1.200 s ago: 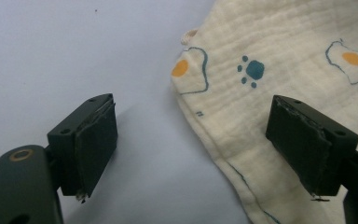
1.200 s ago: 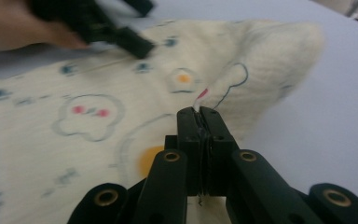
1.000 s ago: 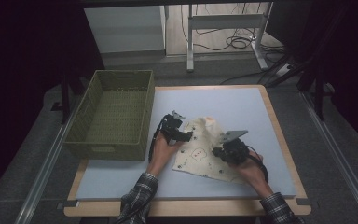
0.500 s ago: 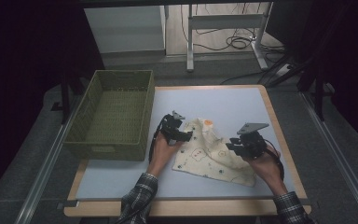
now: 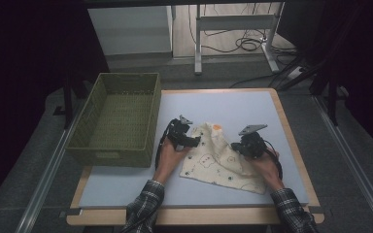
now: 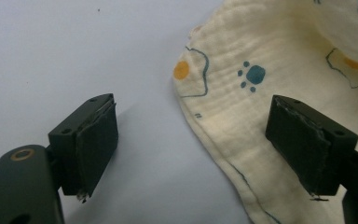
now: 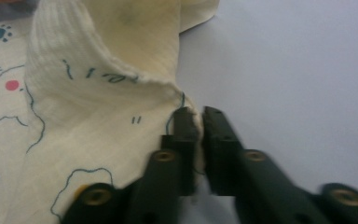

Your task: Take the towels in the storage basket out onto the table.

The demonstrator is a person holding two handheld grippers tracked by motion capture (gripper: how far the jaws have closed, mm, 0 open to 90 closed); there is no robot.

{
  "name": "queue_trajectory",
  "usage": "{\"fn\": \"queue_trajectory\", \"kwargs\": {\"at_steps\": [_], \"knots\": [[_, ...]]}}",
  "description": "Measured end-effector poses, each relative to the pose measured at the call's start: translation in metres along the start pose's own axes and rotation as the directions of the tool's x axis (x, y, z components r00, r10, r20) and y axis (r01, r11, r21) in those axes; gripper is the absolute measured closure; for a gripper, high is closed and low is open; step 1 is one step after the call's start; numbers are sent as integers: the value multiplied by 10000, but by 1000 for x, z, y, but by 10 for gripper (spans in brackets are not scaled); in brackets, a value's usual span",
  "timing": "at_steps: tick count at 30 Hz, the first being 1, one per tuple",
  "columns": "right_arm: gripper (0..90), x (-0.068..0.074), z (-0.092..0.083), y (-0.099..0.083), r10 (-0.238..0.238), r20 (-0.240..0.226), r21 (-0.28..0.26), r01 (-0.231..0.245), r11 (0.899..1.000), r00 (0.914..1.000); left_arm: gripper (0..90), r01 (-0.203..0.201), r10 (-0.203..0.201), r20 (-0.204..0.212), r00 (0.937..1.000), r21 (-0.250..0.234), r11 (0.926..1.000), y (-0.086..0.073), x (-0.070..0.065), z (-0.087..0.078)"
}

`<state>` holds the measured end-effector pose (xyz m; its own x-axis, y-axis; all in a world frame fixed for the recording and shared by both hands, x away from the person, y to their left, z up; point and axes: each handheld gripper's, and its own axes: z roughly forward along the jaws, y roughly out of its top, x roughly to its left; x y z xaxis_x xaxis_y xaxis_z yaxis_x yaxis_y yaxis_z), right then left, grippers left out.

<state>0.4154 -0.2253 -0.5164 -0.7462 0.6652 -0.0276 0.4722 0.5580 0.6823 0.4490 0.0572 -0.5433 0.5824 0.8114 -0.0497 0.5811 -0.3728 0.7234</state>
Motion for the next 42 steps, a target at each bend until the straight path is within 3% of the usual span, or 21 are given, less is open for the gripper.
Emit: {"fn": "queue_trajectory", "kwargs": {"at_steps": [5, 6, 9, 11, 12, 13, 14, 18, 20, 22, 24, 26, 29, 31, 33, 34, 35, 37, 38, 39, 42], "knots": [[898, -9, -21, 5, 31, 576, -246, -16, 9997, 9983, 170, 12, -12, 6, 10000, 3, 10000, 0, 0, 0], [898, -20, -35, 9, 177, 907, -442, -137, 9989, 9957, 170, 10, -10, 6, 10000, 1, 10000, 0, 0, 0], [898, -32, -47, 13, 290, 1301, -532, -222, 9983, 9911, 170, 27, -27, 7, 10000, -14, 10000, 0, 0, 0], [898, -43, -55, 16, 526, 1290, -634, -447, 9970, 9903, 170, 18, -18, 6, 10000, -11, 10000, 0, 0, 0], [896, -46, -55, 15, 710, 823, -580, -664, 9961, 9941, 170, 22, -22, 6, 10000, -14, 10000, 0, 0, 0], [896, -46, -55, 15, 710, 823, -580, -664, 9961, 9941, 170, 26, -26, 7, 10000, -17, 10000, 0, 0, 0], [870, -40, -46, 11, 655, 425, -518, -633, 9966, 9969, 170, 16, -16, 2, 10000, -10, 10000, 0, 0, 0], [763, -26, -27, 4, 461, -95, -275, -464, 9985, 9989, 170, 0, 0, -2, 10000, -13, 10000, 0, 0, 0], [647, -15, -11, 2, 346, -393, -160, -353, 9992, 9986, 170, -7, 7, -4, 10000, -8, 10000, 0, 0, 0], [636, -12, -6, 2, 257, -355, -35, -259, 9997, 9990, 170, -7, 7, -3, 10000, -8, 10000, 0, 0, 0], [714, -7, 2, 1, 16, -11, 294, -16, 9996, 10000, 170, -9, 9, -6, 10000, -8, 10000, 0, 0, 0], [842, -6, 4, -1, 280, -198, 25, -280, 9996, 9994, 170, -18, 18, -12, 10000, -5, 10000, 0, 0, 0], [865, -4, 3, -1, 320, -220, 70, -318, 9995, 9992, 170, -10, 10, -4, 10000, -6, 10000, 0, 0, 0], [866, -4, 0, 2, 151, 241, 305, -158, 9994, 9996, 170, 3, -3, 3, 10000, 3, 10000, 0, 0, 0], [866, -13, -8, 6, 181, 545, 91, -187, 9998, 9983, 170, 16, -16, 8, 10000, 4, 10000, 0, 0, 0], [865, -23, -20, 11, 290, 1047, -98, -281, 9996, 9941, 169, 20, -20, 19, 10000, 15, 10000, 0, 0, 0], [865, -23, -20, 11, 290, 1047, -98, -281, 9996, 9941, 169, 20, -20, 19, 10000, 15, 10000, 0, 0, 0], [864, -36, -31, 18, 276, 1540, -216, -246, 9995, 9877, 169, 39, -39, 23, 10000, -2, 10000, 0, 0, 0], [864, -49, -41, 25, 318, 2032, -334, -255, 9991, 9786, 168, 59, -59, 22, 10000, -21, 10000, 0, 0, 0], [864, -49, -41, 25, 318, 2032, -334, -255, 9991, 9786, 168, 59, -59, 22, 10000, -21, 10000, 0, 0, 0], [862, -70, -53, 33, 580, 2604, -541, -454, 9975, 9638, 165, 25, -25, 51, 10000, 27, 10000, 0, 0, 0]]}}
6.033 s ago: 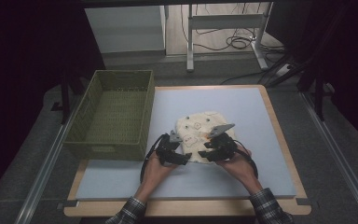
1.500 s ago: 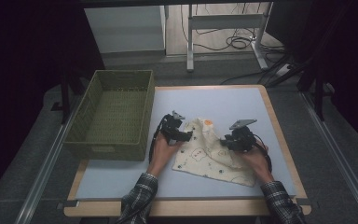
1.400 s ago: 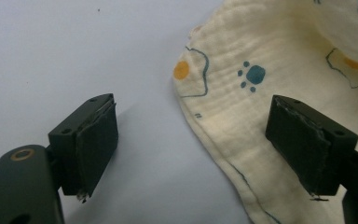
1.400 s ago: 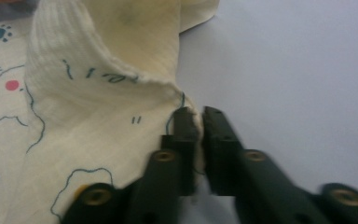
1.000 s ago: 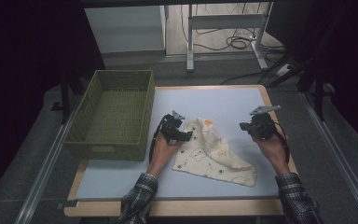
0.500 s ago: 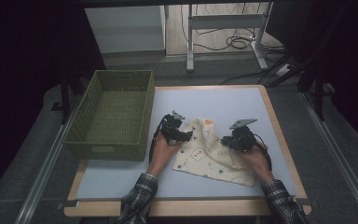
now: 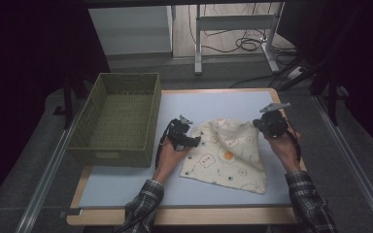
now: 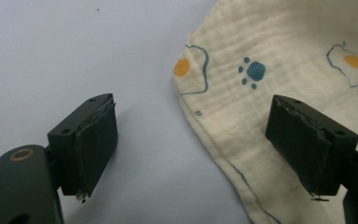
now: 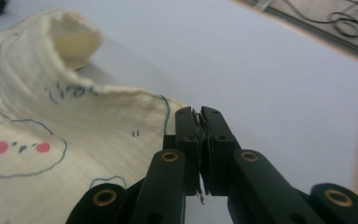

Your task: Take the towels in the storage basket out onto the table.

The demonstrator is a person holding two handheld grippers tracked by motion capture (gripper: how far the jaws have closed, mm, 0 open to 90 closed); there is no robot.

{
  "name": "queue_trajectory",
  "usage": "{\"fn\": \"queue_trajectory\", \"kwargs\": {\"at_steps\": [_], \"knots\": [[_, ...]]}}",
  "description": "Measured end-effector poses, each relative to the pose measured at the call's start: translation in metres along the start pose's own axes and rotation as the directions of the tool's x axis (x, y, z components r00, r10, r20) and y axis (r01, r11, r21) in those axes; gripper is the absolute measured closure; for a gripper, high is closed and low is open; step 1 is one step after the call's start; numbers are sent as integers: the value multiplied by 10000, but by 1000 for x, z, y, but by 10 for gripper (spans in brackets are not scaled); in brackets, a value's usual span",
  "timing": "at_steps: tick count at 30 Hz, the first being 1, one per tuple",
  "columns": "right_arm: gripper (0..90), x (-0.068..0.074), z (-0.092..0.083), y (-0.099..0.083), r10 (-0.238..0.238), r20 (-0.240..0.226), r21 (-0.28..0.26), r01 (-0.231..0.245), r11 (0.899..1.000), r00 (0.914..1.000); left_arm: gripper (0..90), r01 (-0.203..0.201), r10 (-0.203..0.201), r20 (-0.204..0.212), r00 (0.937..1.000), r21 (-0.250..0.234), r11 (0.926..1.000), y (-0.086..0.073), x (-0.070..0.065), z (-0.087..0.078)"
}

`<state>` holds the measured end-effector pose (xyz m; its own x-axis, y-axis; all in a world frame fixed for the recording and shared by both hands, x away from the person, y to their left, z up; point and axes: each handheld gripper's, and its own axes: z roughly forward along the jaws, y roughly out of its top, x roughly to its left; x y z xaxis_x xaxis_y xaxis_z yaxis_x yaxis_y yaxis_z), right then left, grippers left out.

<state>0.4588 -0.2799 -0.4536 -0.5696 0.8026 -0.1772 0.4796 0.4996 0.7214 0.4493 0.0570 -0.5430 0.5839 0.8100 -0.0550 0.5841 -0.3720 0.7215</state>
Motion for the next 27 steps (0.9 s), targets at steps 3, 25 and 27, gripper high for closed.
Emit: {"fn": "queue_trajectory", "kwargs": {"at_steps": [3, 25, 27], "knots": [[782, -23, 5, 2, 570, 467, 127, -577, 9983, 9973, 159, -51, 48, 72, 10000, 328, 9994, 5, 1, -1], [626, -28, 2, -53, 1151, -472, 462, -1130, 9925, 9922, 865, -1583, 1571, 1993, 9673, -102, 9873, 72, -35, 1], [626, -26, 2, -55, 1183, -553, 463, -1158, 9922, 9914, 860, -1851, 1809, 2370, 9545, -46, 9827, 70, -51, -3]]}}
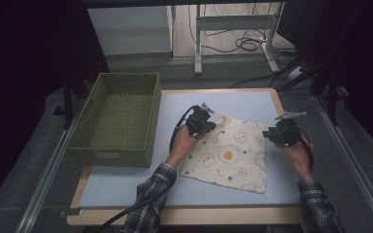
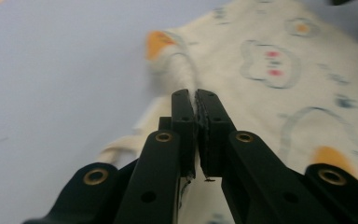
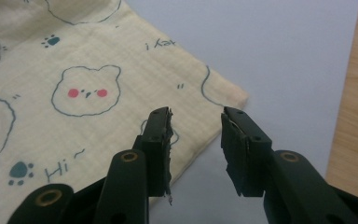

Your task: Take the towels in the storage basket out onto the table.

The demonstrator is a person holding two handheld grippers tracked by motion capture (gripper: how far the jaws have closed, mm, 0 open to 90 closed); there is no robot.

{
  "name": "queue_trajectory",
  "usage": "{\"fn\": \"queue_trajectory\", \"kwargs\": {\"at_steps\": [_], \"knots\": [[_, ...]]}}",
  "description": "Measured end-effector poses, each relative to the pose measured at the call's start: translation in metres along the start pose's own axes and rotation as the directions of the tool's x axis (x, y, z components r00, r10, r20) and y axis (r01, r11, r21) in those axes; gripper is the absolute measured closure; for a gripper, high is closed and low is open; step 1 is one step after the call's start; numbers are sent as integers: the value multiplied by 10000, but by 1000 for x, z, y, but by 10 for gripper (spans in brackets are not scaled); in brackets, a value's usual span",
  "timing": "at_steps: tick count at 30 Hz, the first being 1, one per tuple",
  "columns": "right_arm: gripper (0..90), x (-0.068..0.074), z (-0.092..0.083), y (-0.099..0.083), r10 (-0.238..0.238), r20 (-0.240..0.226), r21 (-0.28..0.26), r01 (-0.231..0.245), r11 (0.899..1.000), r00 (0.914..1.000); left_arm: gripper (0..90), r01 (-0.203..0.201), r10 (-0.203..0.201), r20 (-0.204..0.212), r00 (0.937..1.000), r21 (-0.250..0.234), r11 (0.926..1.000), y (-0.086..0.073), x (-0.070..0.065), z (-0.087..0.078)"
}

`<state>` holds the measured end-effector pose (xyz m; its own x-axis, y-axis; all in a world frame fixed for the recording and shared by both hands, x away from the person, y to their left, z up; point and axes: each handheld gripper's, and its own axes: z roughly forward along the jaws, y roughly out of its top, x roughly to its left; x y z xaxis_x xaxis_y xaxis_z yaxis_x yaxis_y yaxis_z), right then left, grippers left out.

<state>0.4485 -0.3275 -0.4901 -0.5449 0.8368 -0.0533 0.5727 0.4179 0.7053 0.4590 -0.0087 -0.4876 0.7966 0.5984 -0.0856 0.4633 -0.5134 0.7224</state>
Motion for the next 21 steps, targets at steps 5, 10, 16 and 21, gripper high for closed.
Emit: {"fn": "queue_trajectory", "kwargs": {"at_steps": [5, 10, 16, 21], "knots": [[617, 6, 3, -5, -90, -113, 122, 91, 9999, 9999, 679, -374, 264, 1033, 9943, 1058, 9937, -12, -31, 20], [602, 5, 0, -9, -136, -42, 162, 136, 9998, 9999, 539, -459, 389, 939, 9948, 736, 9962, -15, -33, 12], [590, -3, -6, -10, 156, 25, -63, -156, 9999, 9999, 508, -136, 125, -293, 9995, -362, 9993, 3, -4, -20], [578, -3, -2, -9, 207, -35, -100, -207, 9997, 9998, 533, 760, -777, -946, 9925, -217, 9969, 0, 33, -8]]}}
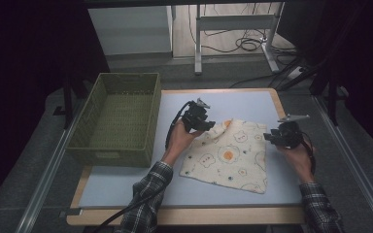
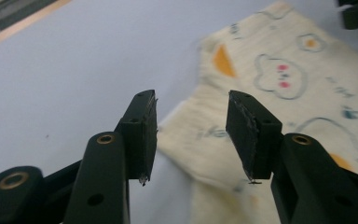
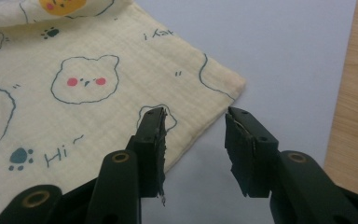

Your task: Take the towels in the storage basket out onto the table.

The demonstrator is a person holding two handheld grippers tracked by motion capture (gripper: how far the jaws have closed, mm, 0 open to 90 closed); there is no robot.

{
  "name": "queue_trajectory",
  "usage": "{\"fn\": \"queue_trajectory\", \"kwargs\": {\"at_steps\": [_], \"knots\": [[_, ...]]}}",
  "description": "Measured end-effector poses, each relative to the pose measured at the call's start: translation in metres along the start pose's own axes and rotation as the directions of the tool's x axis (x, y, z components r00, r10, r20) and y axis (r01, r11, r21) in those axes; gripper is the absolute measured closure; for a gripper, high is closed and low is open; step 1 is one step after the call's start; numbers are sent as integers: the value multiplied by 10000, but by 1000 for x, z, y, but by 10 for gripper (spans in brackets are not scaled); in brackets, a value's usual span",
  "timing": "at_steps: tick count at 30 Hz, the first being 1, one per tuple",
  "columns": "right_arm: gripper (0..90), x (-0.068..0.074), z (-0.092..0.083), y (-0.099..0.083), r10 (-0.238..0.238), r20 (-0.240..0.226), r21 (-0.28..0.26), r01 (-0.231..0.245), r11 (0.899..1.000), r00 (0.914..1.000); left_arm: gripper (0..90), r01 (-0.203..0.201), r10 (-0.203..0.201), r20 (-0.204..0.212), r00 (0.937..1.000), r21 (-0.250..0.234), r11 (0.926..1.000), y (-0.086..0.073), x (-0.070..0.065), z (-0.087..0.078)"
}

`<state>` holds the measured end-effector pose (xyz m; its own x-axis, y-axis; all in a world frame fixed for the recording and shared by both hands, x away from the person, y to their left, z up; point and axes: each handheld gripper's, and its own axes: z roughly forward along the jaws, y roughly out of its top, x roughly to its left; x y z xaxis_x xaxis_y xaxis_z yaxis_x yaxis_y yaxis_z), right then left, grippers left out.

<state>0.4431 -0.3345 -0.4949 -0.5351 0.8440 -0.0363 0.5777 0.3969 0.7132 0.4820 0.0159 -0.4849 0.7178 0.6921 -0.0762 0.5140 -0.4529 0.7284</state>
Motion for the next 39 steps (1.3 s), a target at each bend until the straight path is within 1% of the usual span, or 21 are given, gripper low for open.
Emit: {"fn": "queue_trajectory", "kwargs": {"at_steps": [3, 7, 8, 9, 10, 11, 12, 14, 15, 16, 17, 18, 19, 20, 22, 23, 26, 29, 33, 35, 39], "knots": [[567, 1, 3, 0, -24, -36, -19, 24, 10000, 10000, 520, 84, -80, -123, 9999, 252, 9996, -5, 4, 11], [551, 1, 6, 0, 32, -38, -26, -32, 10000, 10000, 526, -131, 158, -286, 9995, 945, 9954, -16, 3, 33], [544, 1, 7, 0, 90, -68, -48, -90, 9999, 9999, 630, -212, 235, -196, 9995, 1087, 9939, -19, 1, 37], [544, 1, 7, 0, 90, -68, -48, -90, 9999, 9999, 630, -167, 171, -39, 9998, 829, 9964, -21, 0, 37], [542, 1, 7, -1, 79, -65, -53, -79, 10000, 9999, 696, 121, -122, 12, 9999, 770, 9970, -22, -1, 37], [541, 1, 8, -2, 71, -61, -51, -71, 10000, 10000, 774, 178, -193, 175, 9997, 812, 9965, -22, -1, 36], [540, 1, 8, -2, 112, -78, -27, -113, 9999, 9999, 863, 17, -23, 63, 10000, 920, 9958, -20, -2, 35], [540, 0, 9, -3, 165, -72, -1, -165, 9999, 9998, 875, -214, 236, -283, 9993, 739, 9970, -16, -3, 30], [539, -1, 8, -4, 186, -71, -24, -186, 9998, 9998, 875, -12, 24, -252, 9997, 461, 9989, -13, 0, 26], [539, -1, 8, -4, 187, -83, -50, -188, 9998, 9998, 871, 269, -265, -548, 9981, 60, 9996, -5, 9, 15], [539, -1, 8, -4, 187, -83, -50, -188, 9998, 9998, 870, 269, -265, -548, 9981, 60, 9996, -5, 9, 15], [538, -2, 8, -3, 168, -34, -18, -168, 9999, 9999, 870, 252, -254, -914, 9955, -40, 9997, 0, 13, 10], [538, -3, 7, -3, 179, -20, -44, -179, 9998, 9998, 870, 188, -199, -1398, 9900, -91, 9998, 4, 18, 6], [537, -5, 7, -1, 279, -6, -123, -279, 9995, 9996, 861, 340, -341, -1931, 9806, -40, 9994, 10, 30, 1], [535, -6, 7, 0, 294, 32, -156, -294, 9994, 9996, 818, 500, -491, -2049, 9775, -7, 9987, 11, 37, 1], [534, -7, 7, 1, 342, 39, -194, -342, 9992, 9994, 733, 592, -579, -2194, 9739, -6, 9982, 12, 42, 1], [533, -13, 8, 5, 522, 176, -263, -518, 9983, 9985, 659, 846, -850, -2022, 9756, -105, 9964, 8, 52, 3], [536, -20, 9, 7, 751, 287, -341, -741, 9967, 9968, 587, 940, -920, -2048, 9745, -1, 9956, 3, 56, 10], [587, -28, 13, 11, 1038, 276, -388, -1027, 9940, 9942, 535, 762, -752, -1877, 9793, -15, 9971, -2, 59, 23], [631, -31, 17, 13, 1114, 262, -362, -1104, 9932, 9934, 531, 721, -712, -2049, 9762, -30, 9974, -3, 61, 29], [662, -33, 26, 17, 1166, 212, -272, -1160, 9929, 9930, 510, 954, -962, -2081, 9734, -140, 9953, -7, 66, 40]]}}
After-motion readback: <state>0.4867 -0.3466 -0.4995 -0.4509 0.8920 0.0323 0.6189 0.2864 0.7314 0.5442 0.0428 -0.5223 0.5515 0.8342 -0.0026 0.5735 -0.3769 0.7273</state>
